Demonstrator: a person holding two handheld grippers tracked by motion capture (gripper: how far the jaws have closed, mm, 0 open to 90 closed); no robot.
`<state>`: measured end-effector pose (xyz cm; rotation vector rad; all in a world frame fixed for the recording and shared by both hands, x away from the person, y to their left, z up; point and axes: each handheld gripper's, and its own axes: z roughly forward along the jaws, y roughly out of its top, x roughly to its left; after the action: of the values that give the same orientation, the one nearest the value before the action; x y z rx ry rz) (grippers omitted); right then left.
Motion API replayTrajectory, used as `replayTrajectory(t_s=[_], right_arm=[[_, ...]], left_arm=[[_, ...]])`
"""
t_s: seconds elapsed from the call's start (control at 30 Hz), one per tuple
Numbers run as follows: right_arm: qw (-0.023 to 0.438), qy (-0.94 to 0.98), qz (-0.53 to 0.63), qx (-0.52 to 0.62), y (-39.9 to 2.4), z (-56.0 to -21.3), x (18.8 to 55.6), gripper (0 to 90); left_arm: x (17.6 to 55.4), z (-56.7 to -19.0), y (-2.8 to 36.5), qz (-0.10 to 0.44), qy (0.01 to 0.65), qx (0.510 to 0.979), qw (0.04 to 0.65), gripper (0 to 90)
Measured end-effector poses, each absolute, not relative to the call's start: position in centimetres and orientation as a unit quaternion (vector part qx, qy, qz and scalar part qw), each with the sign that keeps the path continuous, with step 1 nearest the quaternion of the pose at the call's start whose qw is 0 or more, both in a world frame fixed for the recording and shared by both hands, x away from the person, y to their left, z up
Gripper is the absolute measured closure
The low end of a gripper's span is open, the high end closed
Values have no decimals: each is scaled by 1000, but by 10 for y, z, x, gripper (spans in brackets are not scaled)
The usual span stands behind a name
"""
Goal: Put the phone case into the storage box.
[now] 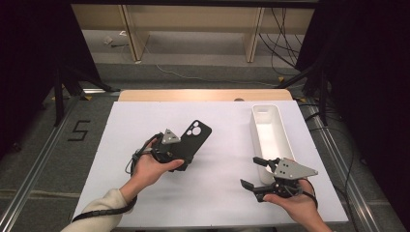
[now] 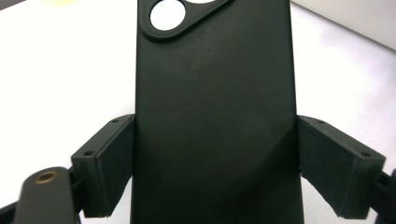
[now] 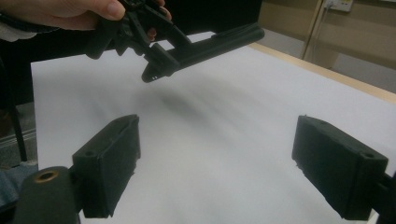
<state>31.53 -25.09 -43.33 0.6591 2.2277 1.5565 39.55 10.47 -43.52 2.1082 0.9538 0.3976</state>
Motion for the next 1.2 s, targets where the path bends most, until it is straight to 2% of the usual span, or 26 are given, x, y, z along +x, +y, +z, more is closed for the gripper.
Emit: replayTrajectory(t_s=[1.2], right_arm=[[171, 783, 549, 238, -250, -434, 317, 166]], left_arm=[[382, -433, 110, 158, 367, 825, 399, 156]])
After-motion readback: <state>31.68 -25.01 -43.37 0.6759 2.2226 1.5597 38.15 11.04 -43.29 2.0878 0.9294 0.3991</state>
